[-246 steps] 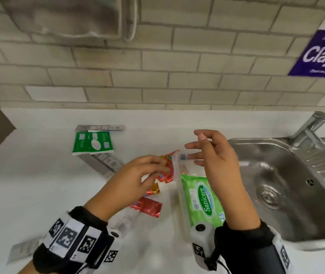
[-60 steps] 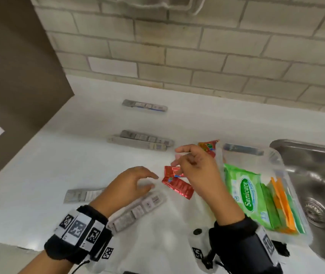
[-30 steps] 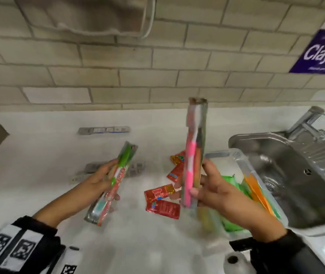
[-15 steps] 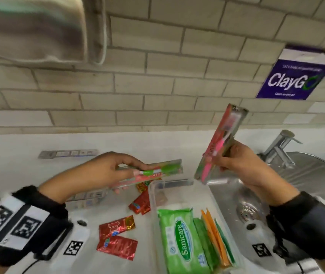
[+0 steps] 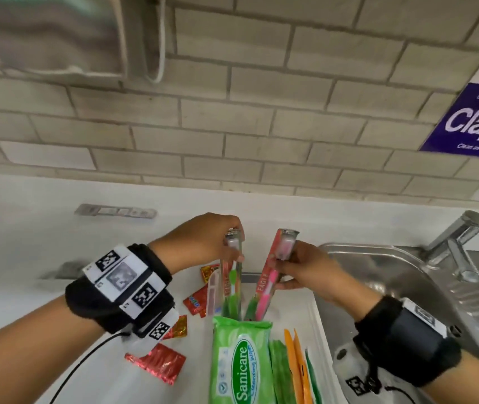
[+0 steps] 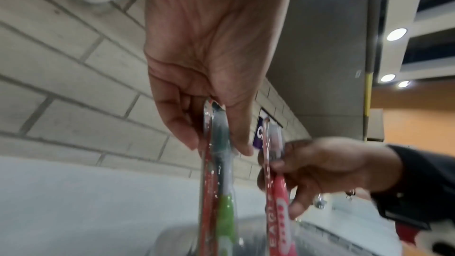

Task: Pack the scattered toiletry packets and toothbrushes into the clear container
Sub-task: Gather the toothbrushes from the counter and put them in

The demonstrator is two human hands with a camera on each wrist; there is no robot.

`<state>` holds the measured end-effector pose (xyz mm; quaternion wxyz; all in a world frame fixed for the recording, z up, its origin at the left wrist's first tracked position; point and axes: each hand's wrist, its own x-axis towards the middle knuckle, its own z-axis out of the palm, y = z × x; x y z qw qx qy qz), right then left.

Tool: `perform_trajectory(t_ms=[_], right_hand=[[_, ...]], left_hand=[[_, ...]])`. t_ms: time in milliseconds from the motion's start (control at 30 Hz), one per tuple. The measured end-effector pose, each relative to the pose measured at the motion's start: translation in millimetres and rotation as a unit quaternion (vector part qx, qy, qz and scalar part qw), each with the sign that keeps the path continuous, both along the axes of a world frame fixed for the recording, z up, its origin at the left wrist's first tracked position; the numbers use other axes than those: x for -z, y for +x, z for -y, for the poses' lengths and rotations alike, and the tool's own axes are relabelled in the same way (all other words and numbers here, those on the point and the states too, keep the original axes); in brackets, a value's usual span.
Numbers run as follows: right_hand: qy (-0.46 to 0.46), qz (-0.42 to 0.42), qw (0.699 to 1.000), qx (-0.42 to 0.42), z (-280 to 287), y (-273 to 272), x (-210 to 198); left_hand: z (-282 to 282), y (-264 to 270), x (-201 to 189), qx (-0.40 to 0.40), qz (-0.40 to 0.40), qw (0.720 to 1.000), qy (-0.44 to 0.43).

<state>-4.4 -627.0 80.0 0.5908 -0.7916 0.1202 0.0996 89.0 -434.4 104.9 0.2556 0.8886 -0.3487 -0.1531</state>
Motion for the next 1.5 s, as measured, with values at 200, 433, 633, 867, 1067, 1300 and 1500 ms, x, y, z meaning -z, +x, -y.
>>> perform_trajectory(t_ms=[200,433,633,867,1067,1300,1500], right_hand=[[-0.164,0.021,0.985,-0.046,-10.1,13.7,6.1],[-0.088,-0.050,0.992,-0.072,-24.8,24.9,4.2],[-0.177,-0.086,0.974,-0.112,-36.5,28.2,-2.1],[-0.250,-0.140,0.954,-0.086,-33.3,22.9,-28.5],[-0.430,0.004,0.901,-0.060,-58.7,17.8,-86.2],[-0.250,0.097,0.961,-0.061,-154.2,54.4,-95.7],[-0.155,0.073,0.980,-0.106,-230.9,118.4,-64.4]], left_hand=[[14.6,0.3,42.2,0.017,-0.043,0.999,0.004],[8.2,5.3,45.6,0.010,-0.041,0.999,0.020],[8.6,-2.9,43.1,0.007,-0.062,0.998,0.010],[-21.4,-0.6,35.7,-0.011,-0.060,0.998,-0.021],[-97.1,20.2,26.2,-0.062,-0.028,0.996,-0.051],[-221.2,75.5,103.2,-0.157,-0.062,0.981,0.095],[-253.5,82.7,165.6,-0.144,-0.033,0.980,0.136]])
